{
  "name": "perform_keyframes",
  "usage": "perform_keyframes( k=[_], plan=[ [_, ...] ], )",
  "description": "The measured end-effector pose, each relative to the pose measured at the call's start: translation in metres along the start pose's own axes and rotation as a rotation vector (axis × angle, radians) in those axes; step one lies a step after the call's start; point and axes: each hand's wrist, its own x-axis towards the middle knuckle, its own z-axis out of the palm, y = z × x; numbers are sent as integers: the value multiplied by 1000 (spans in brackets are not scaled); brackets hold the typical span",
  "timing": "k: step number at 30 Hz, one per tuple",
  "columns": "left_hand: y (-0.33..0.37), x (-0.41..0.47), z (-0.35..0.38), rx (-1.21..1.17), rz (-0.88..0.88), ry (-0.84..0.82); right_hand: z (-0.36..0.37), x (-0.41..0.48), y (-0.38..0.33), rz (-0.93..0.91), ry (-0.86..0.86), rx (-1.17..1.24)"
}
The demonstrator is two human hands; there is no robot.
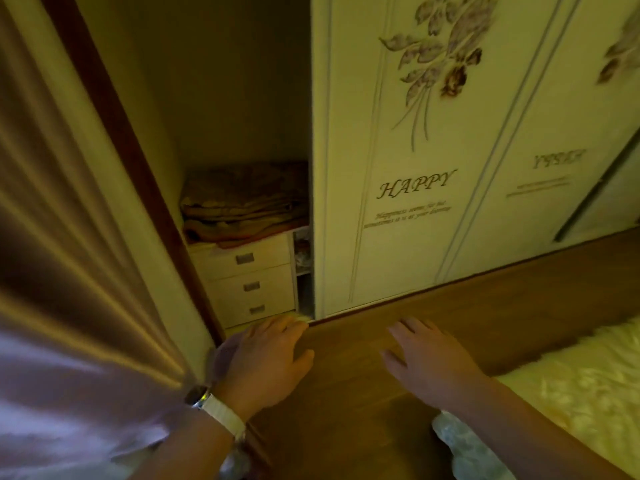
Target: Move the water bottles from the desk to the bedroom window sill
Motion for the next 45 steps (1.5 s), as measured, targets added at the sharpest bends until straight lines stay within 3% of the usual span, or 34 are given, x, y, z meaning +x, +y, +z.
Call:
perform_keyframes(
  k=[4,12,21,31,37,45],
  plan=[
    [13,60,3,21,68,-85,3,27,30,61,22,13],
    [69,195,5,44,212,-98,0,119,126,145,-19,43],
    [169,364,-10,137,342,-132,-62,203,268,217,61,88],
    [262,490,-8,143,563,-155,-72,233,364,413,106,145],
    [294,567,20,99,676,-241,-67,268,412,532,28,195],
    [356,710,7,83,846,-252,-126,347,489,706,61,137]
  ],
)
